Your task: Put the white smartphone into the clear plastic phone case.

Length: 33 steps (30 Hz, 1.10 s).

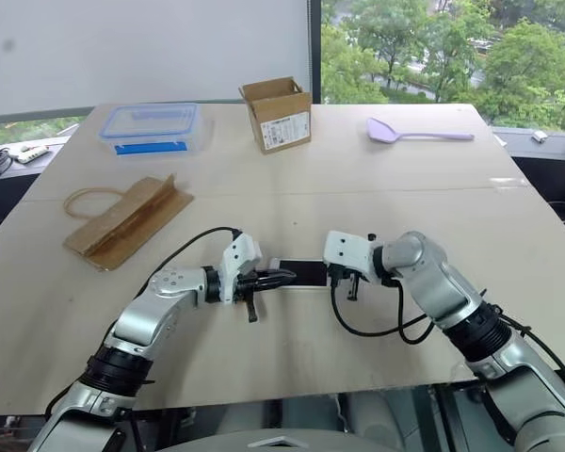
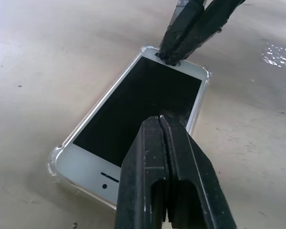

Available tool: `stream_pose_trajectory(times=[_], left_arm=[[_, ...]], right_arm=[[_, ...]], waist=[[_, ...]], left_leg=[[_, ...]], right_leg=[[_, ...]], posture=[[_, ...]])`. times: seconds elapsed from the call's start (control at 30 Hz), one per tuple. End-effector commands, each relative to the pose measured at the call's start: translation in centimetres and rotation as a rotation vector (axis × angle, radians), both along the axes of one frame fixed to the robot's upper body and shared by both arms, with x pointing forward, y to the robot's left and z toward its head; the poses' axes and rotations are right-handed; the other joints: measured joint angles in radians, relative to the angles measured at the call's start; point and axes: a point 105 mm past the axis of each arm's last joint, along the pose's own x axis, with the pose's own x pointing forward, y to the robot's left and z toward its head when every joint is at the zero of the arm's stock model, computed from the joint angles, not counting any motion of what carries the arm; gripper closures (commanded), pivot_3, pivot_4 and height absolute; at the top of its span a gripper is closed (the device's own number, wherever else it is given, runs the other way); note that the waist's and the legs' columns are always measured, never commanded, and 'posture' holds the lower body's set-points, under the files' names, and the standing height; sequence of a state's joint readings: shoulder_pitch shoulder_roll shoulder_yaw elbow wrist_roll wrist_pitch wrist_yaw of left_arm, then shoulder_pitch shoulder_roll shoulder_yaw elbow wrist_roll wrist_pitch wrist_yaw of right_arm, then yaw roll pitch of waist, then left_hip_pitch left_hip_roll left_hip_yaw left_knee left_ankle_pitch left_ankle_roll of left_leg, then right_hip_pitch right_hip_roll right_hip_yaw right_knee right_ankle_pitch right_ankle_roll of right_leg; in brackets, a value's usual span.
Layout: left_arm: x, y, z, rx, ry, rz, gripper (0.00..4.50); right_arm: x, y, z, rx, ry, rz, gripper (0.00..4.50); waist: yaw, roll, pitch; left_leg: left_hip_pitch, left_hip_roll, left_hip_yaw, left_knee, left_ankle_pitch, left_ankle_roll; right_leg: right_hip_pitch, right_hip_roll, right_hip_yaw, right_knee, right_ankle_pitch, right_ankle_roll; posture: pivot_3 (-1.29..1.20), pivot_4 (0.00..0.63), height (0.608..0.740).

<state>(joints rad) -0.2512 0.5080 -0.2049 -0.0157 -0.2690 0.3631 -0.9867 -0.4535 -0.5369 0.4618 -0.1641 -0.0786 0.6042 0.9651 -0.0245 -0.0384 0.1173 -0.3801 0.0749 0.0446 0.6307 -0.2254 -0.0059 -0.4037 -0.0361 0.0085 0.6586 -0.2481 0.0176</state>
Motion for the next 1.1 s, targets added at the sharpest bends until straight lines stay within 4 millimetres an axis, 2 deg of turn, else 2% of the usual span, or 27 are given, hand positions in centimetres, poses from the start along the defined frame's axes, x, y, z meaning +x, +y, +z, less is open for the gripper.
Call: stream_pose_trajectory(times=[0.03,0.13,0.2,0.27,0.3,0.37,0.57,0.63,0.87,1.1], left_arm=[[0.1,0.0,1.0,-0.058,-0.039,0.003,4.48],[0.1,-0.1,1.7,-0.103,-0.06,0.013,4.48],[0.3,-0.3,2.7,-0.151,-0.09,0.027,4.48],[0.3,-0.2,3.9,-0.21,-0.1,0.034,4.5],[0.4,-0.1,4.5,-0.232,-0.111,0.051,4.25],[0.6,0.2,5.4,-0.264,-0.121,0.078,3.71],[-0.6,2.2,7.2,-0.305,-0.121,0.122,0.95],[-1.0,3.0,7.6,-0.309,-0.116,0.151,0.05],[-2.6,6.1,7.3,-0.227,-0.1,0.234,0.05],[-4.6,8.5,5.9,-0.147,-0.055,0.277,0.05]], right_arm=[[-1.2,-0.2,0.1,0.158,0.028,-0.058,4.5],[-1.5,-0.4,1.9,0.258,-0.049,-0.079,4.5],[-1.8,-0.6,3.1,0.358,-0.048,-0.112,4.5],[-1.9,-1.0,4.7,0.467,-0.059,-0.147,3.88],[-2.0,-1.4,5.3,0.488,-0.084,-0.16,3.6],[-2.0,-2.2,6.1,0.516,-0.128,-0.196,2.61],[-3.7,-6.2,8.3,0.54,-0.228,-0.32,0.0],[-4.6,-7.3,8.5,0.522,-0.235,-0.344,0.0],[-7.6,-10.7,8.3,0.461,-0.242,-0.45,0.0],[-9.8,-14.1,6.9,0.386,-0.222,-0.596,0.0]], waist=[[0.005,-0.001,0.002],[0.006,0.01,0.012],[0.008,0.009,0.016],[0.012,0.009,0.019],[0.012,0.008,0.021],[0.014,0.009,0.027],[0.011,0.009,0.037],[0.011,0.009,0.038],[0.012,0.009,0.04],[0.013,0.009,0.04]], left_leg=[[-0.002,0.0,0.0,0.0,0.0,0.0],[-0.016,-0.002,0.004,0.0,0.003,0.004],[-0.021,-0.005,0.005,0.0,0.003,0.005],[-0.025,-0.004,0.005,0.0,0.002,0.004],[-0.034,-0.003,0.003,0.0,0.002,0.004],[-0.038,-0.002,0.002,0.001,0.002,0.004],[-0.038,-0.002,0.003,0.001,0.002,0.004],[-0.037,-0.002,0.003,0.001,0.002,0.004],[-0.034,-0.002,0.001,0.002,0.002,0.004],[-0.035,-0.002,0.002,0.003,0.002,0.004]], right_leg=[[-0.002,0.0,0.0,0.0,0.0,0.0],[-0.014,0.002,-0.001,0.0,0.001,0.001],[-0.018,0.007,0.0,0.001,0.002,0.002],[-0.019,0.01,-0.001,0.0,0.005,0.002],[-0.028,0.012,-0.002,0.0,0.005,0.002],[-0.031,0.014,-0.004,0.0,0.005,0.002],[-0.03,0.013,-0.006,-0.001,0.003,0.006],[-0.03,0.013,-0.006,0.0,0.003,0.006],[-0.029,0.013,-0.007,0.001,0.001,0.003],[-0.028,0.012,-0.006,0.001,0.001,0.002]], posture=[[0.0,0.15,0.74],[0.0,0.15,0.74],[0.0,0.15,0.74],[0.0,0.15,0.74],[0.0,0.15,0.74],[0.0,0.15,0.74],[0.0,0.15,0.74],[0.0,0.15,0.74],[0.0,0.15,0.74],[0.0,0.15,0.74]])
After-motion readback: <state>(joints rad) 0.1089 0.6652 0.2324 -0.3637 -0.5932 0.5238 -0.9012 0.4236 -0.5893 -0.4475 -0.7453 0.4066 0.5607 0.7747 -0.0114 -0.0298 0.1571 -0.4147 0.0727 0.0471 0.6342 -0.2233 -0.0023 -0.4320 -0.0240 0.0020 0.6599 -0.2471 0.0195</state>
